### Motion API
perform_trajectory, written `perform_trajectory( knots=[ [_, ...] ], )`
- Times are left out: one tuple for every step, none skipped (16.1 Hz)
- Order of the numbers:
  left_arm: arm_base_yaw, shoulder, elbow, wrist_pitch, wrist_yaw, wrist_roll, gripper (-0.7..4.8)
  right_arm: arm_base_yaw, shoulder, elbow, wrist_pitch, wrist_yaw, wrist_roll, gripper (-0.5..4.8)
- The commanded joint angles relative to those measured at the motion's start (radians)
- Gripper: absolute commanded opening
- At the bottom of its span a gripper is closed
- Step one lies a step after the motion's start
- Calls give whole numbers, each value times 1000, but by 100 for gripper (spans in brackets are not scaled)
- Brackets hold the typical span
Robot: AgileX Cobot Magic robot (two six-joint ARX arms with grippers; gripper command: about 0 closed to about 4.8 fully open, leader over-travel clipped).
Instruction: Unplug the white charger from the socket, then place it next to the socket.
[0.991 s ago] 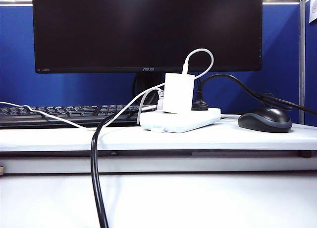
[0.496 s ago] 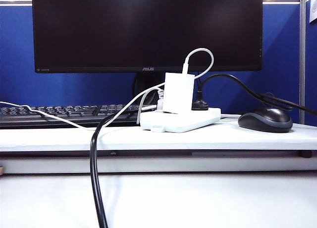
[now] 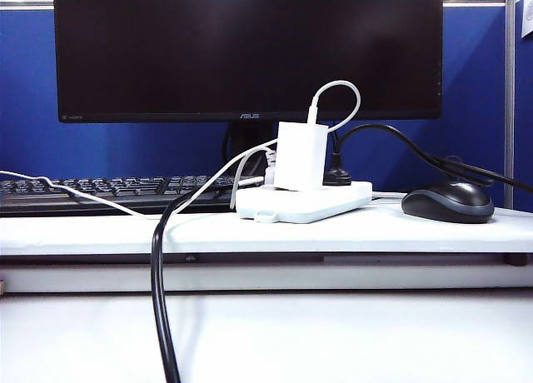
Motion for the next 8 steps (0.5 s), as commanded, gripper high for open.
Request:
perform_trajectory(
  knots=[
    [0, 176, 129, 12, 48, 1, -5, 0, 198, 124, 116, -111, 2, -1],
    [0, 282, 207, 14, 115, 1, -5, 0, 292, 190, 116, -193, 2, -1],
    [0, 377, 275, 14, 186, 9, -5, 1, 383, 254, 103, -282, 2, -1],
    [0, 452, 329, 11, 247, 19, -5, 1, 453, 300, 98, -348, 2, -1],
    [0, 587, 418, 11, 379, 45, -5, 1, 554, 374, 72, -459, 2, -1],
    [-1, 684, 480, 11, 459, 45, -5, 3, 626, 427, 49, -547, 2, -1],
    [-10, 770, 534, 12, 539, 45, -5, 3, 686, 471, 26, -604, 2, -1],
    [-25, 855, 585, 11, 615, 45, -5, 17, 730, 499, 25, -632, 1, -1]
  ],
)
